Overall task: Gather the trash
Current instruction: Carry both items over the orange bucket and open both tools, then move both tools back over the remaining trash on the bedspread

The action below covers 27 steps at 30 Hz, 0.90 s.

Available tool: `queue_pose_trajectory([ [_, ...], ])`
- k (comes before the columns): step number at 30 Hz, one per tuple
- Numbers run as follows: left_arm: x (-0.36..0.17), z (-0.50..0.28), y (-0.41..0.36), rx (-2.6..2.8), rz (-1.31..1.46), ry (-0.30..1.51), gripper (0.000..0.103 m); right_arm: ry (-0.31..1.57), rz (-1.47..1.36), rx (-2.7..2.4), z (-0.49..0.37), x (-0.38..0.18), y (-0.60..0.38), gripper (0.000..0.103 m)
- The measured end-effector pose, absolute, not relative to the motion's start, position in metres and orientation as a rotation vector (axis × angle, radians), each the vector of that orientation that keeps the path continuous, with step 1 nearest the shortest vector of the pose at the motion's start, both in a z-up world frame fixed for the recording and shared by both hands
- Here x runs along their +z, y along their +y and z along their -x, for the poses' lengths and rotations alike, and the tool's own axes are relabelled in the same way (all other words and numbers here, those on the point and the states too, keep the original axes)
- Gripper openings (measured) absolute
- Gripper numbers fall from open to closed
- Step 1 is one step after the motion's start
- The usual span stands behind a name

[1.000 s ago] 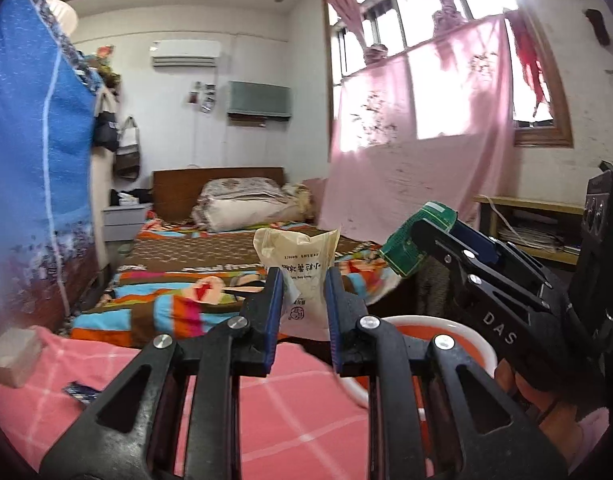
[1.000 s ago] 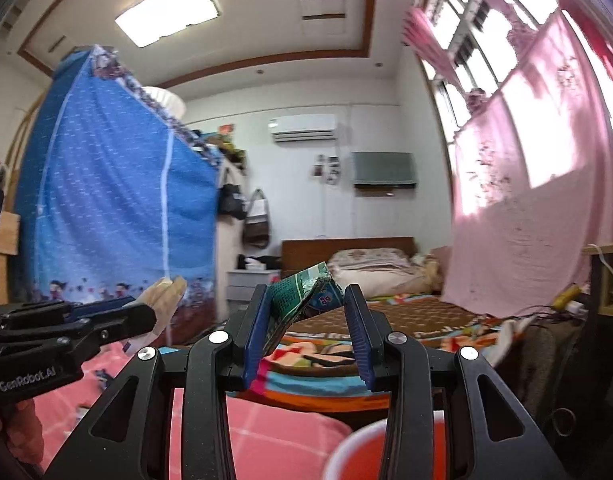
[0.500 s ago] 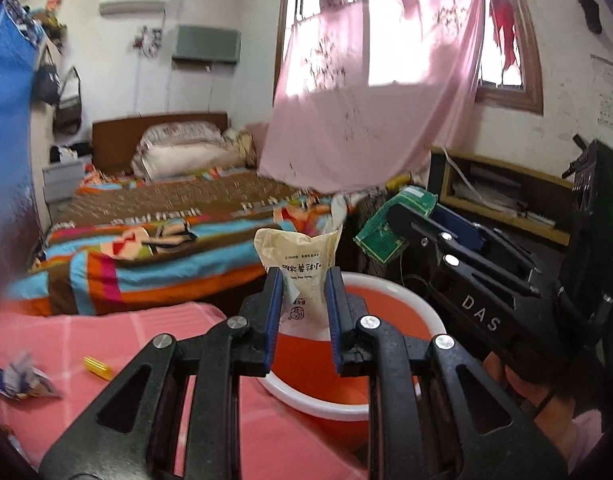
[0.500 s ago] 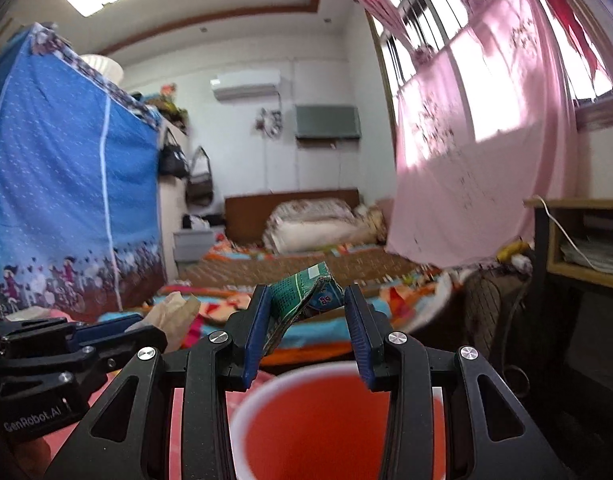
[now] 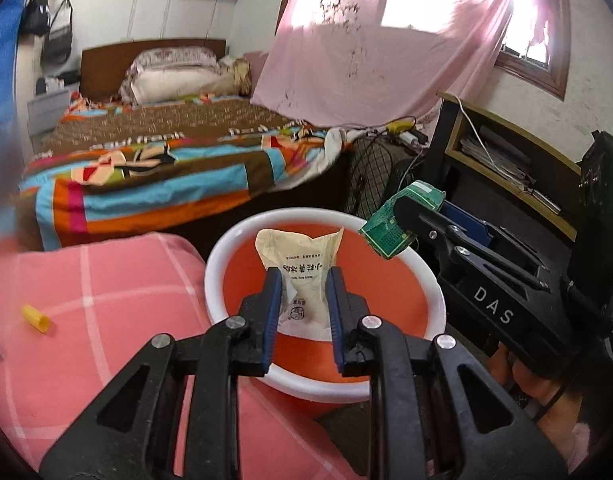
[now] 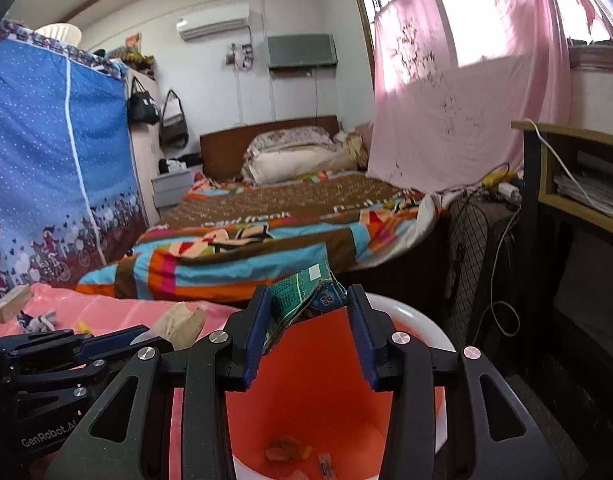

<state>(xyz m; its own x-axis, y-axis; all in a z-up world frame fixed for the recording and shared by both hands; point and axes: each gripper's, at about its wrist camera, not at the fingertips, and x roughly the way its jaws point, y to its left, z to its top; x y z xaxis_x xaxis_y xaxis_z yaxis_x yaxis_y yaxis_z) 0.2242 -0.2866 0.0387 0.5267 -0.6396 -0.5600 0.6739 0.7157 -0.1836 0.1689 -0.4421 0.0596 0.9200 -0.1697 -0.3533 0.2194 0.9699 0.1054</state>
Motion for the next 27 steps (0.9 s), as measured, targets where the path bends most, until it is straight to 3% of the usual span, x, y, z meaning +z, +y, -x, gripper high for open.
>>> queue_pose_trajectory([
  [9, 0.032, -0.234, -0.295, -0.787, -0.014, 0.730, 0.031, 0.402, -0.181, -0.201, -0.172, 0.053, -0.454, 0.041],
  [15, 0.031, -0.234, -0.291, -0.765, 0.004, 0.745, 0.038, 0.427, -0.193, -0.206, -0.176, 0.051, -0.459, 0.049],
  [17, 0.031, -0.236, -0.288, -0.754, 0.011, 0.741, 0.042, 0.431, -0.199, -0.208, -0.177, 0.050, -0.460, 0.052],
  [19, 0.032, -0.237, -0.283, -0.743, 0.020, 0.736, 0.044, 0.429, -0.208, -0.209, -0.176, 0.051, -0.461, 0.067],
  [27, 0.046, -0.233, -0.257, -0.670, 0.052, 0.664, 0.058, 0.387, -0.236, -0.194, -0.176, 0.058, -0.458, 0.083],
])
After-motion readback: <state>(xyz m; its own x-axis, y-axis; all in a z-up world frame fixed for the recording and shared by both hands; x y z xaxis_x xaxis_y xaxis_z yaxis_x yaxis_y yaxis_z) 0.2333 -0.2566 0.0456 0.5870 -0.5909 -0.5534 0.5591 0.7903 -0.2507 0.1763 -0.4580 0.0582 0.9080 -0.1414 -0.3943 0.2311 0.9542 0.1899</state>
